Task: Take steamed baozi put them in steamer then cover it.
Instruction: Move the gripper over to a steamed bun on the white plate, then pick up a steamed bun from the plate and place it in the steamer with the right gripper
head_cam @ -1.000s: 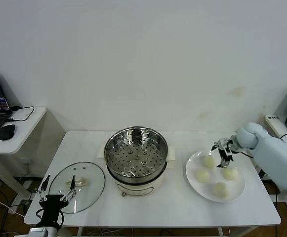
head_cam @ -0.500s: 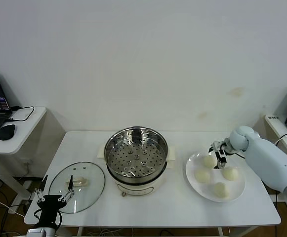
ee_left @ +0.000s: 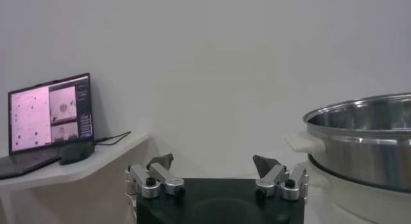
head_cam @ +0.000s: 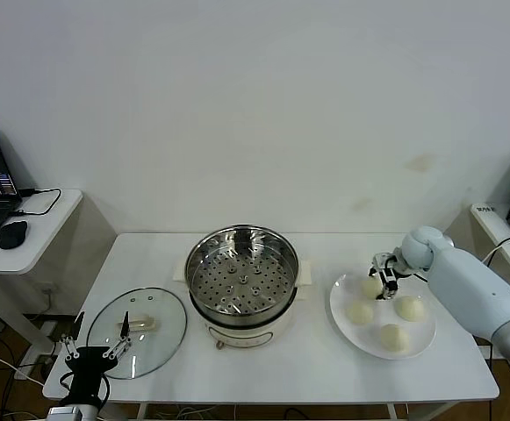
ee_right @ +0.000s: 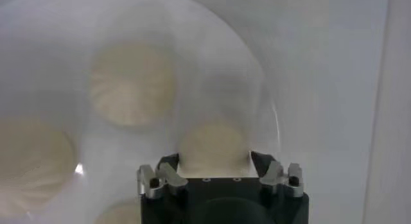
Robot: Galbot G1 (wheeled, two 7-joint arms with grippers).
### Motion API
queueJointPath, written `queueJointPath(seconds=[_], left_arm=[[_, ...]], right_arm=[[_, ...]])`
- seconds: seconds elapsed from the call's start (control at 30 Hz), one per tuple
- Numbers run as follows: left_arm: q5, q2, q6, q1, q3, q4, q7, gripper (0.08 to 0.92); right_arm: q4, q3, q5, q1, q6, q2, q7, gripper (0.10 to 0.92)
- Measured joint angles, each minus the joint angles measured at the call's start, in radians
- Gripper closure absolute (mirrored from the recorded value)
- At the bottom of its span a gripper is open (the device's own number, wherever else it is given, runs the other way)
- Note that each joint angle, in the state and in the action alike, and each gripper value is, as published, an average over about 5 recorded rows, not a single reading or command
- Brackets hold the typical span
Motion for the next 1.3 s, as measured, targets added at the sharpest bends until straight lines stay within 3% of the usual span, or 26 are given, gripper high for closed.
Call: queueJointPath(seconds=[0.37, 0.83, 1.3], left_arm=[[-0.002, 0.003, -0.003, 0.006, -0.003, -0.007, -0.001, 0.177], [-0.025, 0.019, -0.004, 0.000, 0.001, -0.016, 0.000, 0.177], [-0.051, 0.033, -0.009, -0.015, -0.018, -0.009, 0.003, 0.177]], right_arm=[[0.063, -0.045, 0.054, 0.039, -0.021, -0.046, -0.017, 0.441], [0.268, -0.260, 0.312, 0.333, -0.039, -0.173, -0.030, 0.431], [0.353, -0.548, 0.545, 0.672, 0.014, -0.012, 0.035, 0.423]])
